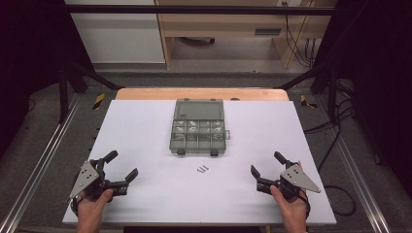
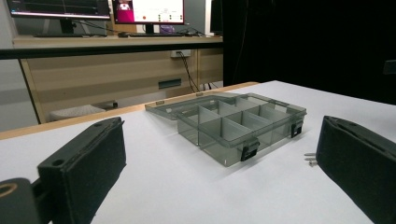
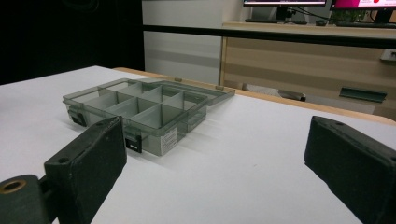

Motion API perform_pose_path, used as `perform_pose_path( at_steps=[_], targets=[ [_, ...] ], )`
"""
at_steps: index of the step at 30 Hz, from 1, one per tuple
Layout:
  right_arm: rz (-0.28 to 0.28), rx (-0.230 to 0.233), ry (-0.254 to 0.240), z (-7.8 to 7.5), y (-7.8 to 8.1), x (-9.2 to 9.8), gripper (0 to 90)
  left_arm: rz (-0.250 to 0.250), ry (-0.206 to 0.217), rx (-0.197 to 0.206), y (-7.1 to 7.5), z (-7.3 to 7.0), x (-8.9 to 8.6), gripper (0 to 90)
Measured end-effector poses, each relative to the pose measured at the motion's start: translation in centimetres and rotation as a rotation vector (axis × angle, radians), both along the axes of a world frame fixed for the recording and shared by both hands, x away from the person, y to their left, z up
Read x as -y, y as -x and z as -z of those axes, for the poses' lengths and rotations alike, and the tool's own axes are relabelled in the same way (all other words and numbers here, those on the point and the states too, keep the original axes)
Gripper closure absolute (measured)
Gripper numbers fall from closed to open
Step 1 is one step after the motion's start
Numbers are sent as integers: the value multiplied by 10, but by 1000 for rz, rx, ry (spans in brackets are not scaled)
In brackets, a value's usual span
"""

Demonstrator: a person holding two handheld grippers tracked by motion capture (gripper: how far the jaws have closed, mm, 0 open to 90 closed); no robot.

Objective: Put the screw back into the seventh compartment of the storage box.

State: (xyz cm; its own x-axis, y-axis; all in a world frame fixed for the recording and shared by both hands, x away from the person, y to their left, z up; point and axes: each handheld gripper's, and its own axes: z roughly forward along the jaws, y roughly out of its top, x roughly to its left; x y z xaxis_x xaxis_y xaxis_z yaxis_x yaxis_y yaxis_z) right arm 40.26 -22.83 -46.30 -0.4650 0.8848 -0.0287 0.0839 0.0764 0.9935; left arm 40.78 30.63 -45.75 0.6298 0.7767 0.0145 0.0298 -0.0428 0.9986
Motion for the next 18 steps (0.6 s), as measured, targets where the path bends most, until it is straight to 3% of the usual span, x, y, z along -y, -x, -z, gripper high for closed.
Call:
perform_pose_path(
  at_steps=[8,14,18],
  targets=[
    [16,-8,28,-2,1,-3,75,9,-14,-4,-1,1,3,17],
    [5,-117,70,-6,-2,-10,41,21,-28,-8,-2,2,5,17],
    [-1,-160,141,-15,-5,-16,41,23,-24,-10,-4,3,4,18]
  ],
)
